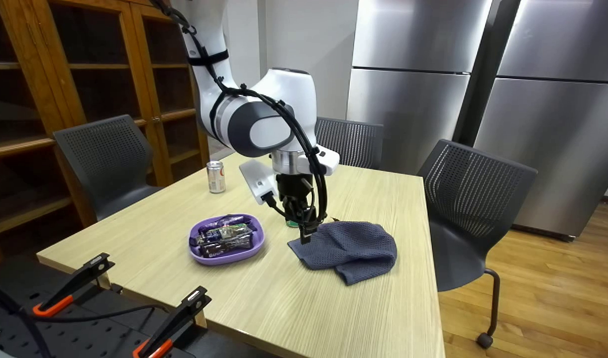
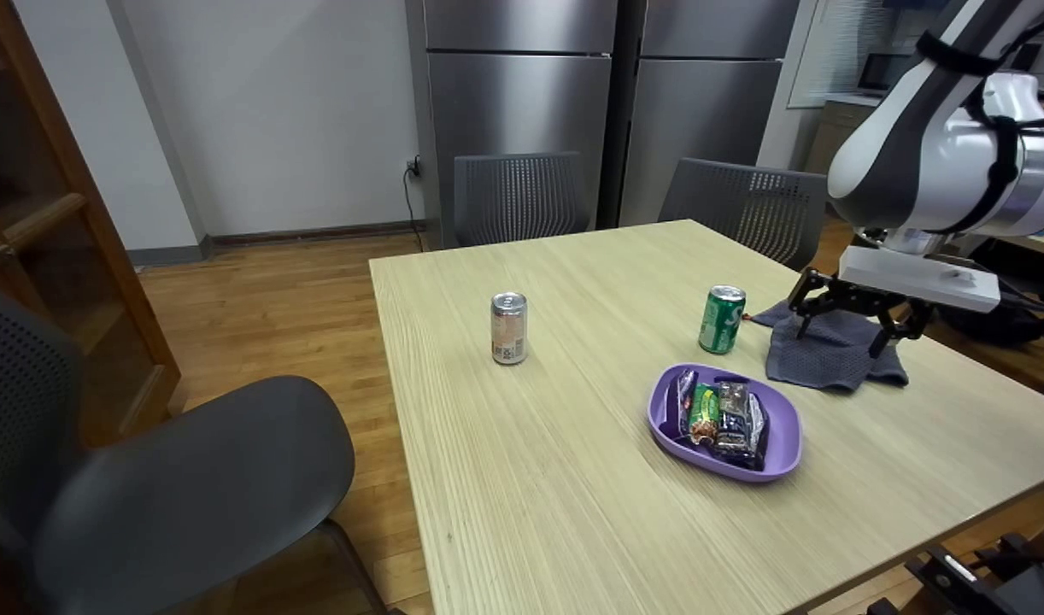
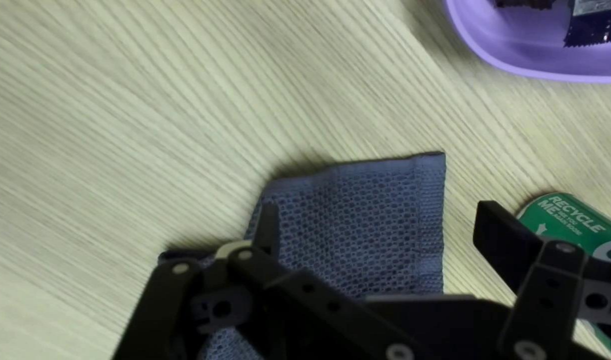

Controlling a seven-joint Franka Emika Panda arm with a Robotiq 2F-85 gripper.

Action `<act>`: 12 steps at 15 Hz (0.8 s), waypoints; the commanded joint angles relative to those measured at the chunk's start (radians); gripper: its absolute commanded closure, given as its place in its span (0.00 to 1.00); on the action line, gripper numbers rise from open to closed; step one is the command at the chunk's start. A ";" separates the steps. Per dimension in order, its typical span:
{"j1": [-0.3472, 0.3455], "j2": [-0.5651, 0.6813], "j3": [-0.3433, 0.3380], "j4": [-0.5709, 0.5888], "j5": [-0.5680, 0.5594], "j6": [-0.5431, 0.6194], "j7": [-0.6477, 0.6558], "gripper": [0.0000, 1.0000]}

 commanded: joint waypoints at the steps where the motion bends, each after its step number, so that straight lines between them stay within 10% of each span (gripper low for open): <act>1: -0.006 -0.001 0.003 0.000 -0.016 -0.001 0.013 0.00; 12: 0.033 0.050 -0.024 0.052 -0.022 0.009 0.047 0.00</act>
